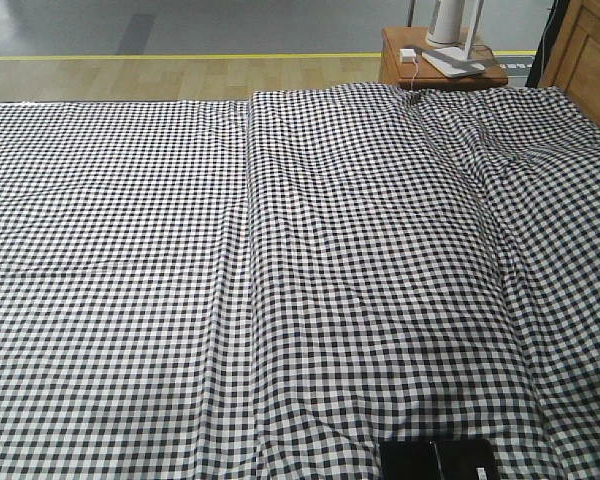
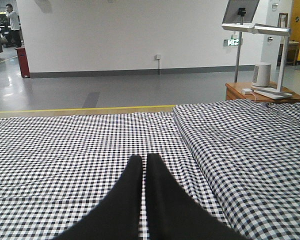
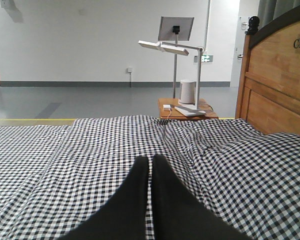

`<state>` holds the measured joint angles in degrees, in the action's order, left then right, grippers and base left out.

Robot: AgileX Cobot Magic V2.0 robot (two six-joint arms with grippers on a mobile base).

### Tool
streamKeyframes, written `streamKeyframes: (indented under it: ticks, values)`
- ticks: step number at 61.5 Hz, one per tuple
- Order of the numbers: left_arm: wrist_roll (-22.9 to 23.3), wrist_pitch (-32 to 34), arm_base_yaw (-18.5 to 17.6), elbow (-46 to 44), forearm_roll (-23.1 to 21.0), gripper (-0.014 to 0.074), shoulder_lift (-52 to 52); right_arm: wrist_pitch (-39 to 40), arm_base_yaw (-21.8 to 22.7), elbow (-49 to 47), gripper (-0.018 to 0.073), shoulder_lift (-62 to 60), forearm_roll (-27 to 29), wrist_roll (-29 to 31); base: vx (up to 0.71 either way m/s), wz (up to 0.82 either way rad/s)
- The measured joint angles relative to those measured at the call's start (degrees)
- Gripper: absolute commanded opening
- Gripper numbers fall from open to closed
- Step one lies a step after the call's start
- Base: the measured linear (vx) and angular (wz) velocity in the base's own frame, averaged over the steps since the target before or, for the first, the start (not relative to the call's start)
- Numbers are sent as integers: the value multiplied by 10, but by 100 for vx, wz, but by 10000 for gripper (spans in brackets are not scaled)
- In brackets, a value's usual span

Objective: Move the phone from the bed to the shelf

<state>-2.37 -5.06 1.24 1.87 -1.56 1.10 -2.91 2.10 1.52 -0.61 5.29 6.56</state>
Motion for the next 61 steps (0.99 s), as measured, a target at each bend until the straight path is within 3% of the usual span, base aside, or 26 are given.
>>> streamKeyframes:
  ticks: [61]
  values:
    - [0,0,0,0,0,1,0,0,0,0,-6,0,0,0,0,0]
